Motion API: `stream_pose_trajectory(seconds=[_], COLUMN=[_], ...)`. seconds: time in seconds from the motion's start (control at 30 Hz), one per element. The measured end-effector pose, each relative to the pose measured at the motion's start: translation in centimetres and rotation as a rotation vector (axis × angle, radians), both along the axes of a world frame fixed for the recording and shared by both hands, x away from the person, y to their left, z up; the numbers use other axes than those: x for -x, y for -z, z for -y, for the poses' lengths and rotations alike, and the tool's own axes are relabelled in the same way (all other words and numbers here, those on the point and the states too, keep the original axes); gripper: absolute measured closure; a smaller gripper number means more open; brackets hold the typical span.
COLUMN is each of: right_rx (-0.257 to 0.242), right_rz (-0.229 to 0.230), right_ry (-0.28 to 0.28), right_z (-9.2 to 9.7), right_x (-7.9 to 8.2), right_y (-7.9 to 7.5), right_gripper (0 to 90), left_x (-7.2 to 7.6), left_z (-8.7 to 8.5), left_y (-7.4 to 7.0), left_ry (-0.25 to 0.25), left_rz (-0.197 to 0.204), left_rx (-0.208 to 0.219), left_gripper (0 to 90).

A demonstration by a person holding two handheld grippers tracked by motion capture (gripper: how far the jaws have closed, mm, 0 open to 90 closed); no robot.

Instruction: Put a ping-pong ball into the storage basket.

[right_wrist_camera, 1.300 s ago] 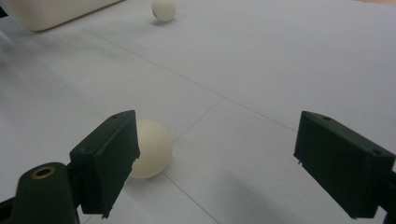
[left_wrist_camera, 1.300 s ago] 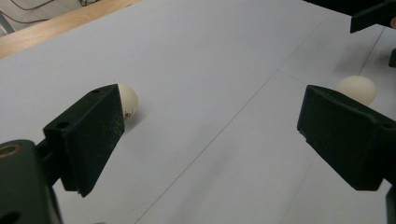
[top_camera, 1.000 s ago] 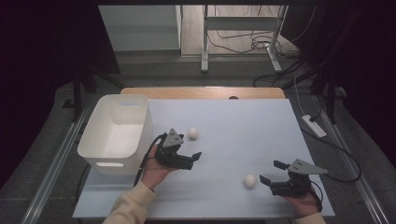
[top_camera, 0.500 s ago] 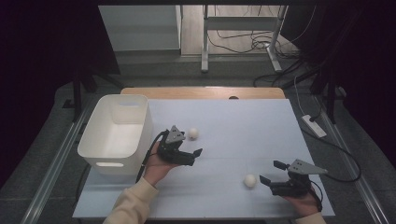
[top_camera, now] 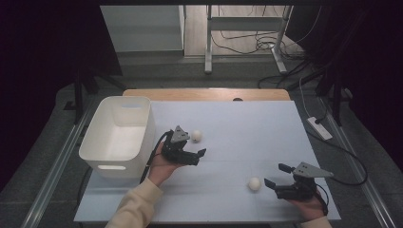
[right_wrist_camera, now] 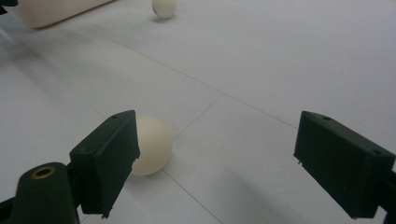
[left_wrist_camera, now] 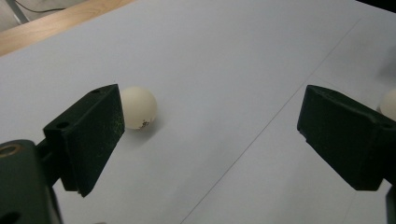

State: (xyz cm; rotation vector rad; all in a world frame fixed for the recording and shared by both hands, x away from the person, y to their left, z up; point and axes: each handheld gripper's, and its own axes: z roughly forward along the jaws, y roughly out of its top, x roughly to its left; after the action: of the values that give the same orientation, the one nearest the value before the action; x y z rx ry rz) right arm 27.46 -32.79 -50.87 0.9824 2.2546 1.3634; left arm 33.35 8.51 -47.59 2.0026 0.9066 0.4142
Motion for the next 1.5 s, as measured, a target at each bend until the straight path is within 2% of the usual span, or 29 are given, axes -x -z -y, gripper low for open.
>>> stream_pose_trajectory(seconds=[0.47, 1.1, 1.5], right_rx=[0.000, -0.008, -0.005], right_rz=[0.002, 0.000, 0.001], right_ry=[0.006, 0.002, 0.001], right_z=[0.1, 0.2, 0.2], right_x=[0.0, 0.0, 0.0], right_y=[-0.1, -0.1, -0.1], right_gripper=[14.0, 14.0, 14.0], left_x=[-0.9, -3.6, -4.4], left_z=[0.2, 0.6, 0.9], left_y=[0.3, 1.3, 1.1], left_ry=[-0.015, -0.064, -0.076], left_rz=[-0.011, -0.069, -0.074], left_rx=[-0.019, -0.034, -0.047], left_gripper=[8.3, 8.3, 8.4])
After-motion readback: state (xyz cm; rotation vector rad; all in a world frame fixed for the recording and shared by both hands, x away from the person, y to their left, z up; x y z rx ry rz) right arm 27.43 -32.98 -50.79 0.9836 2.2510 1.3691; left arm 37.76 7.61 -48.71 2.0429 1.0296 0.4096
